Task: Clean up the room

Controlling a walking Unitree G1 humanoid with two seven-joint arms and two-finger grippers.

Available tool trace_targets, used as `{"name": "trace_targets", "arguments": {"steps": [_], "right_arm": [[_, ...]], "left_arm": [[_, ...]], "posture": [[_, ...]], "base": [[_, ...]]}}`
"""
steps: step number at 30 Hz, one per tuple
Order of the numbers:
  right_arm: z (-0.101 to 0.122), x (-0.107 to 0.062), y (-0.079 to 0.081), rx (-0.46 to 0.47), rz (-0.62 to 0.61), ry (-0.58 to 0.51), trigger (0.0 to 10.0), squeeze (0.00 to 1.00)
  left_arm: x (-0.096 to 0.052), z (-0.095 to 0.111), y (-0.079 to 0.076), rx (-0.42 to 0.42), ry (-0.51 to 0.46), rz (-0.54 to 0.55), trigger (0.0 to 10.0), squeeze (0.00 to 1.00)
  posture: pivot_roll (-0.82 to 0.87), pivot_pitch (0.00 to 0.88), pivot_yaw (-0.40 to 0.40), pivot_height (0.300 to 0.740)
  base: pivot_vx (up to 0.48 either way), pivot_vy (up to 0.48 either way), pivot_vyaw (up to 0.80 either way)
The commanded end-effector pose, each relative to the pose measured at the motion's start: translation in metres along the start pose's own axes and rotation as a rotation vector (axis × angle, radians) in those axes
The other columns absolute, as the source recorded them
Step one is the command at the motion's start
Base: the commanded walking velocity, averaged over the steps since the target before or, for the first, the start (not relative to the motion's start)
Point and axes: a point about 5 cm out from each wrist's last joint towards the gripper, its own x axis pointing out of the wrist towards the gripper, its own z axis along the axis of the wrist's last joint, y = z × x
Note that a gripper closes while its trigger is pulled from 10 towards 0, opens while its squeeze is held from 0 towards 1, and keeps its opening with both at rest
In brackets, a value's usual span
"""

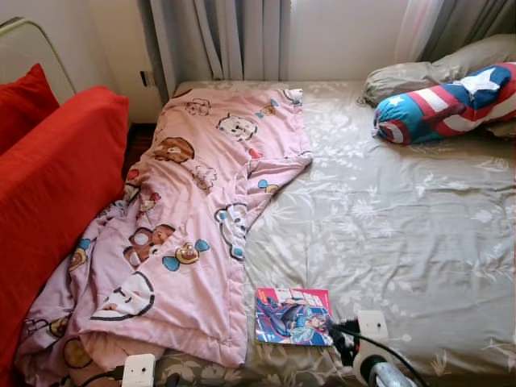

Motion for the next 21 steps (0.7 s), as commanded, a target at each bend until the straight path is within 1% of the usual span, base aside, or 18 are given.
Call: {"name": "trace_targets", "arguments": {"steps": [1,3,5,6,7,8,9,10,11,13,15,18,20,21], "right_arm": [[0.01,0.001,0.0,0.014,0.006,-0.079,10.0,0.0],[0.013,0.001,0.0,0.014,0.009,-0.099,10.0,0.0],[0.023,0.002,0.002,0.014,0.024,-0.16,10.0,0.0],[0.027,0.002,0.004,0.011,0.032,-0.186,10.0,0.0],[0.029,0.002,0.005,0.008,0.036,-0.201,10.0,0.0],[0.035,0.002,0.009,0.006,0.049,-0.235,10.0,0.0],[0.036,0.002,0.011,0.006,0.053,-0.244,10.0,0.0],[0.036,0.002,0.013,0.007,0.056,-0.251,10.0,0.0],[0.036,0.002,0.013,0.007,0.056,-0.251,10.0,0.0],[0.034,0.001,0.019,0.01,0.063,-0.258,10.0,0.0],[0.033,0.001,0.02,0.01,0.065,-0.26,10.0,0.0],[0.035,0.0,0.019,0.017,0.057,-0.281,10.0,0.0],[0.037,-0.001,0.019,0.024,0.051,-0.296,10.0,0.0],[0.039,-0.002,0.019,0.026,0.047,-0.308,10.0,0.0]], "left_arm": [[-0.003,-0.003,0.0,-0.001,-0.009,-0.002,10.0,0.0],[-0.003,-0.002,0.0,0.001,-0.017,-0.005,10.0,0.0],[-0.003,-0.001,0.0,-0.01,-0.04,-0.001,10.0,0.0],[0.002,0.025,-0.001,-0.015,-0.198,-0.021,10.0,0.0],[0.003,0.045,-0.001,-0.014,-0.315,-0.035,10.0,0.0],[-0.001,0.095,-0.001,0.021,-0.557,-0.041,10.0,0.0],[-0.004,0.106,-0.002,0.026,-0.6,-0.04,10.0,0.0],[-0.006,0.113,-0.002,0.033,-0.626,-0.038,10.0,0.0],[-0.006,0.113,-0.002,0.033,-0.626,-0.038,10.0,0.0],[-0.011,0.116,-0.003,0.052,-0.646,-0.039,10.0,0.0],[-0.012,0.115,-0.002,0.062,-0.644,-0.032,10.0,0.0],[-0.012,0.112,-0.003,0.046,-0.636,-0.039,10.0,0.0],[-0.015,0.111,-0.005,0.046,-0.628,-0.055,10.0,0.0],[-0.02,0.11,-0.008,0.042,-0.617,-0.07,10.0,0.0]], "posture": [[-0.01,0.085,-0.028,0.74],[-0.02,0.075,-0.026,0.74],[-0.02,0.069,-0.025,0.74],[-0.02,0.069,-0.025,0.74],[-0.02,0.069,-0.025,0.74],[-0.02,0.057,-0.024,0.74],[-0.02,0.057,-0.024,0.74],[-0.02,0.057,-0.024,0.74],[-0.02,0.057,-0.024,0.74],[-0.01,0.042,-0.025,0.74],[-0.01,0.042,-0.026,0.74],[-0.01,0.041,-0.026,0.74],[-0.01,0.039,-0.026,0.74],[-0.01,0.04,-0.026,0.74]], "base": [[0.0,0.0,0.0],[0.0,0.0,0.0],[0.0,0.0,0.0],[0.0,0.0,0.0],[0.0,0.0,0.0],[0.0,0.0,0.0],[0.0,0.0,0.0],[0.0,0.0,0.0],[0.0,0.0,0.0],[0.0,0.0,0.0],[0.0,0.0,0.0],[0.0,0.0,0.0],[0.0,0.0,0.0],[0.0,0.0,0.0]]}}
